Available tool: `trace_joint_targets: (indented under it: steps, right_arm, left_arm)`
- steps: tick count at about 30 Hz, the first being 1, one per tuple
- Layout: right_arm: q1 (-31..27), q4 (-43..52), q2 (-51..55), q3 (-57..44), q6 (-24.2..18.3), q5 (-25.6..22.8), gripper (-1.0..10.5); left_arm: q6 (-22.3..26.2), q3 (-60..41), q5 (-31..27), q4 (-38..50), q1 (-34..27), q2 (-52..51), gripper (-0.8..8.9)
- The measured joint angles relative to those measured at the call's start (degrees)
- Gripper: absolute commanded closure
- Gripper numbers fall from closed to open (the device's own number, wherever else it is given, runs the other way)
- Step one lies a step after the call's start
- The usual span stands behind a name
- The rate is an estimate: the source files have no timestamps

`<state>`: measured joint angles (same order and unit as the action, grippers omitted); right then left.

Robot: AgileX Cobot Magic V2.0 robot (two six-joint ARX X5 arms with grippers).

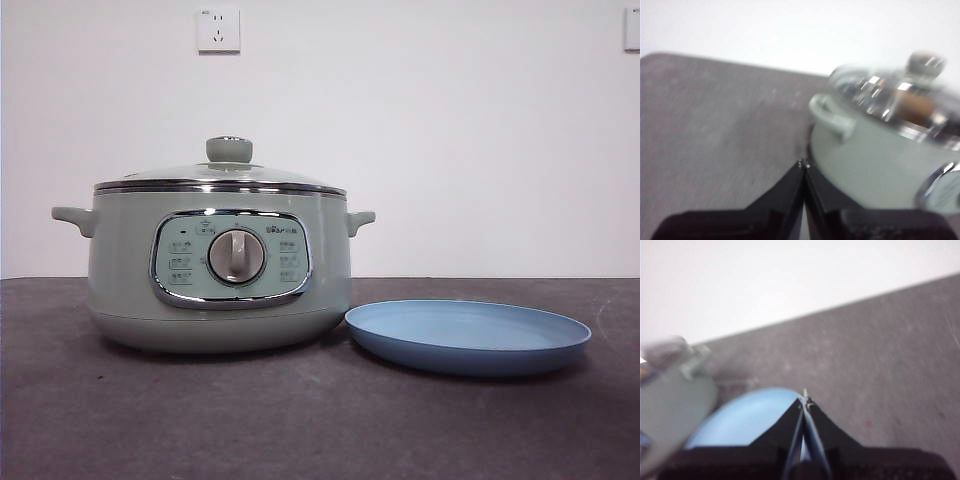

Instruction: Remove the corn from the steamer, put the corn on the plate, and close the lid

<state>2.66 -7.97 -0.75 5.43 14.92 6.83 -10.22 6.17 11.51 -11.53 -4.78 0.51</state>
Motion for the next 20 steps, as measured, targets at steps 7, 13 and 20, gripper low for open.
trace_joint_targets:
  steps: [7,13,20]
  right_arm:
    - [0.0,-1.6,-6.9,8.5,1.2,7.8,9.6]
    - [0.0,-7.6,-18.5,19.5,0.4,15.7,9.6]
    - [1.3,-16.3,-34.1,34.7,-5.5,27.7,9.6]
  left_arm:
    - [-3.1,8.6,5.0,-4.3,0.0,3.6,8.21]
    - [-3.3,18.6,10.8,-10.2,0.0,10.5,8.21]
    - [0.3,29.9,19.5,-18.0,0.0,21.7,8.21]
